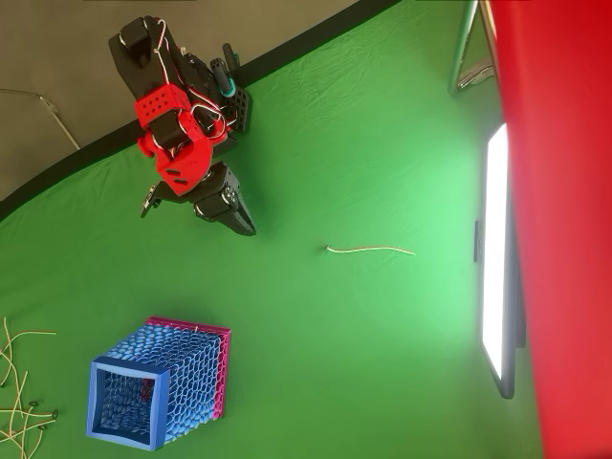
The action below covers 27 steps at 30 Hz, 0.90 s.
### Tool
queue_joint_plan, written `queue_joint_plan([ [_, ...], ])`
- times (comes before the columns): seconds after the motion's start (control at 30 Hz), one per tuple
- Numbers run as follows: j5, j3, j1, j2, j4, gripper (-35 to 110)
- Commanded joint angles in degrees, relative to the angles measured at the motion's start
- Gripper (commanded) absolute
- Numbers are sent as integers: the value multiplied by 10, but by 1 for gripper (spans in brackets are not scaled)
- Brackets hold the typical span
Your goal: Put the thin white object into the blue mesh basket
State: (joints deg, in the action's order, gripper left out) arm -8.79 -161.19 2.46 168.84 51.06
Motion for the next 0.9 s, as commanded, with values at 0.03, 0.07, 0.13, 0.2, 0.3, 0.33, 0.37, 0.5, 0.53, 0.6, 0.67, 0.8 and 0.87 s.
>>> queue_joint_plan([
  [0.03,-43,86,17,-62,18,5],
  [0.07,-58,104,21,-76,25,1],
  [0.13,-89,141,33,-112,39,1],
  [0.2,-129,174,48,-150,55,1],
  [0.3,-197,217,72,-209,76,1],
  [0.33,-215,232,80,-230,83,1],
  [0.37,-231,245,87,-250,85,1],
  [0.5,-284,304,98,-337,91,1],
  [0.53,-293,320,98,-357,93,1],
  [0.6,-308,353,99,-398,100,1],
  [0.67,-325,381,101,-433,106,1],
  [0.8,-366,438,105,-506,124,1],
  [0.87,-380,470,110,-541,142,1],
])
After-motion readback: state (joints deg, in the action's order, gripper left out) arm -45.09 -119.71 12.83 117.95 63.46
